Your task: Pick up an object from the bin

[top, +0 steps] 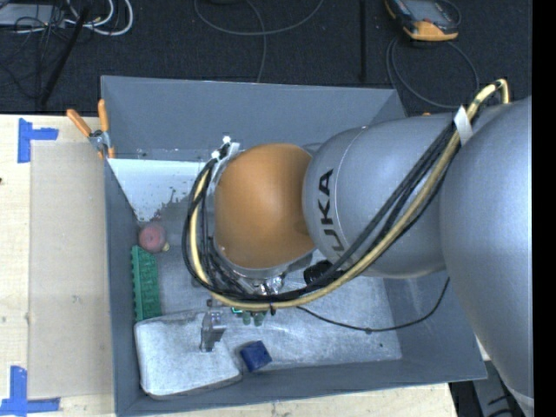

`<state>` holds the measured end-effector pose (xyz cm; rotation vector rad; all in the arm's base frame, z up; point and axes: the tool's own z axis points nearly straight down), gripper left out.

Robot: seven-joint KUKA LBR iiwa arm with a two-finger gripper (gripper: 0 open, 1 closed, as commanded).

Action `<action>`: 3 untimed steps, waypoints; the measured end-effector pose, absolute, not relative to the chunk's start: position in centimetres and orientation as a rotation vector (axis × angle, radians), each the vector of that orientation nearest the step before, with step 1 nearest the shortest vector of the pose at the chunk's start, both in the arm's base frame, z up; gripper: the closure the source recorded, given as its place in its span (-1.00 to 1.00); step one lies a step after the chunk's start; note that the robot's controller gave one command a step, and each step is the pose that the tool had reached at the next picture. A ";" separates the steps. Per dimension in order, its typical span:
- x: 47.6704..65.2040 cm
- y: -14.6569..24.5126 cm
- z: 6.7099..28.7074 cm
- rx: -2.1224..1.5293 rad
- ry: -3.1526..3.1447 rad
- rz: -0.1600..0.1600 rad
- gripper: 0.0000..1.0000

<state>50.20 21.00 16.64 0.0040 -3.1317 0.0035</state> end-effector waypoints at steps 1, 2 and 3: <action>52.0 13.9 7.0 0.278 -3.130 -0.004 -1.00; 46.8 12.9 10.4 0.142 -3.135 0.001 -1.00; 47.9 8.6 7.5 0.361 -3.145 -0.005 -1.00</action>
Offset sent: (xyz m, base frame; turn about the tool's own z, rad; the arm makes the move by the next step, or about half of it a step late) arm 0.0169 -0.0710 -0.0964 -0.1778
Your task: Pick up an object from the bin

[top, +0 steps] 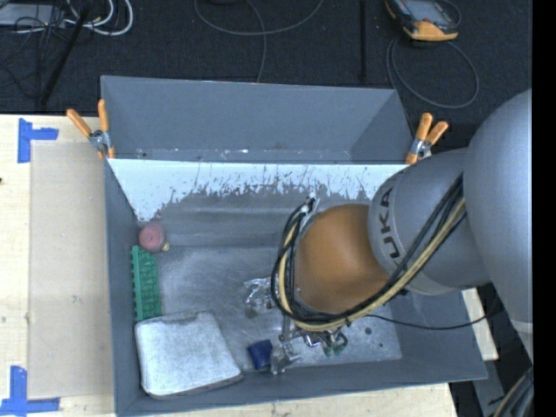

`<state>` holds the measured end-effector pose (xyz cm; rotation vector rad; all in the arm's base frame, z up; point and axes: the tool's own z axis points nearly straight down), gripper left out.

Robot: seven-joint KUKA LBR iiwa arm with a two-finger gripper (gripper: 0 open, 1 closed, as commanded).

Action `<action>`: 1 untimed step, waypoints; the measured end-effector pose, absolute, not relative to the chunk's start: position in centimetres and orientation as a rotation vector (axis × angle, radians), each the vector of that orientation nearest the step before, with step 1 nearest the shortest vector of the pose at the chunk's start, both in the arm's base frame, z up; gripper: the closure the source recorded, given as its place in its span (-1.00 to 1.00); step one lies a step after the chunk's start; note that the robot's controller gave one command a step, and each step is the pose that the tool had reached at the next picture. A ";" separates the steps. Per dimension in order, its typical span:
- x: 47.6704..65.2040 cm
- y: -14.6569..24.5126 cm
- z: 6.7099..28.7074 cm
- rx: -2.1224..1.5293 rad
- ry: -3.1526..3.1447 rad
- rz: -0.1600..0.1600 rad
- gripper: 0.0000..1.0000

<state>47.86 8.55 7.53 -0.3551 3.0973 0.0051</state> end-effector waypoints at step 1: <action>49.2 9.9 7.3 -0.572 3.085 0.000 -1.00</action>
Offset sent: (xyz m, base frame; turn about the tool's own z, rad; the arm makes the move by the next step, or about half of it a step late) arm 0.0105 0.0128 -0.0053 -0.1412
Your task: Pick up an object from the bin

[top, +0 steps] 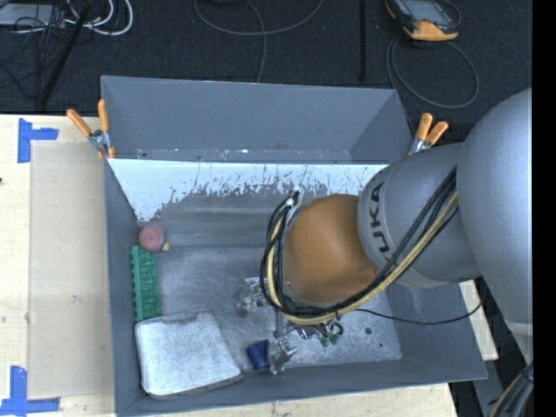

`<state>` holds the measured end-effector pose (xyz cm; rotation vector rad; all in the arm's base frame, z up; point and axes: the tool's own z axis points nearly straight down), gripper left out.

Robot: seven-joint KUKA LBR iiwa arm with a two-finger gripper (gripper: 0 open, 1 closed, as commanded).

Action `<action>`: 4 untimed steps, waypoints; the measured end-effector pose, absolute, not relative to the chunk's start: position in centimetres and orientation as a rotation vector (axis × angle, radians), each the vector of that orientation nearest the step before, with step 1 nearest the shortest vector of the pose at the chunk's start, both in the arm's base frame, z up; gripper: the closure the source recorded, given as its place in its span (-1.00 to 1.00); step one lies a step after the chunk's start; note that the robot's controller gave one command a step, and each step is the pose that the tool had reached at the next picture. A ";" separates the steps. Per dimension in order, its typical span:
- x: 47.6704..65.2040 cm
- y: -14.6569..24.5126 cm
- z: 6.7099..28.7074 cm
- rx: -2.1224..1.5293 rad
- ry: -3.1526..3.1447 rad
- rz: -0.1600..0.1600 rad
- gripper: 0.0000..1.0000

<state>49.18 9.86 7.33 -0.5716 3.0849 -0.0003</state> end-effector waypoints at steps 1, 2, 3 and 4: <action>47.1 8.1 17.0 -0.921 3.000 -0.001 -1.00; 50.5 8.1 7.2 -0.729 3.057 0.003 -1.00; 48.2 13.4 7.4 -0.969 2.966 -0.007 -1.00; 47.6 13.2 7.3 -0.968 2.993 -0.005 1.00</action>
Offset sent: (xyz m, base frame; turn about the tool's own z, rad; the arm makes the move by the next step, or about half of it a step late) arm -0.0210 -0.0174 0.0948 -0.2301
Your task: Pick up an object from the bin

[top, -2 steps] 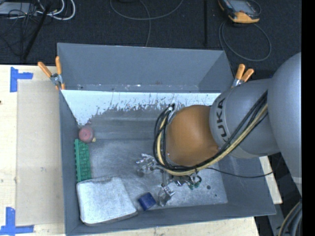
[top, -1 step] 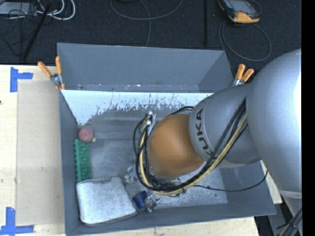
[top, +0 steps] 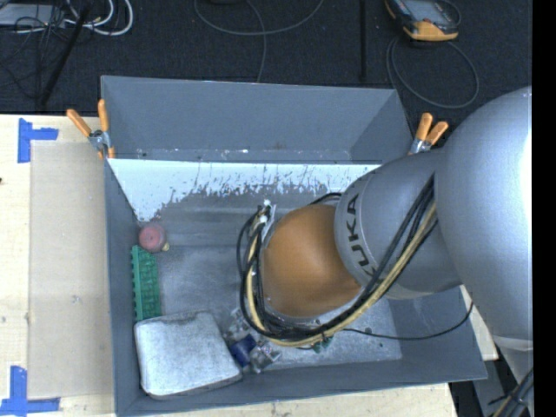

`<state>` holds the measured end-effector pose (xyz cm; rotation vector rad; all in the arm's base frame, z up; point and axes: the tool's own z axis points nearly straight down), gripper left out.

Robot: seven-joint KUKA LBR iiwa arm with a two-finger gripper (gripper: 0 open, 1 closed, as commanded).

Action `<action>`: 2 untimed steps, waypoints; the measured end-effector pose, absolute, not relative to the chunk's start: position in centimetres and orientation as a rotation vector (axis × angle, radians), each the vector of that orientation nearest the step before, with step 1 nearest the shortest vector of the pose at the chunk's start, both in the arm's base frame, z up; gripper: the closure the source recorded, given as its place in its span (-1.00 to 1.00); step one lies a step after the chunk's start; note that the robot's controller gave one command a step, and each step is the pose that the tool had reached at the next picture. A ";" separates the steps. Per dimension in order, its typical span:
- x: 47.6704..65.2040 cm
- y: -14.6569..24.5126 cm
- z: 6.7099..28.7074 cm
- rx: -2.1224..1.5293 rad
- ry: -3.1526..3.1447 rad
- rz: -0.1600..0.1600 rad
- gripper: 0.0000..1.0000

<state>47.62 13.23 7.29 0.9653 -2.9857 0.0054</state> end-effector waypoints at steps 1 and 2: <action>49.0 14.1 18.6 1.055 -2.967 0.000 1.00; 48.0 15.8 24.1 1.047 -2.968 -0.002 1.00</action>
Offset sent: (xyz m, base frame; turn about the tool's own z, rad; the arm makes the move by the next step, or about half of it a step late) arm 0.0117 0.0074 0.1095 -0.0591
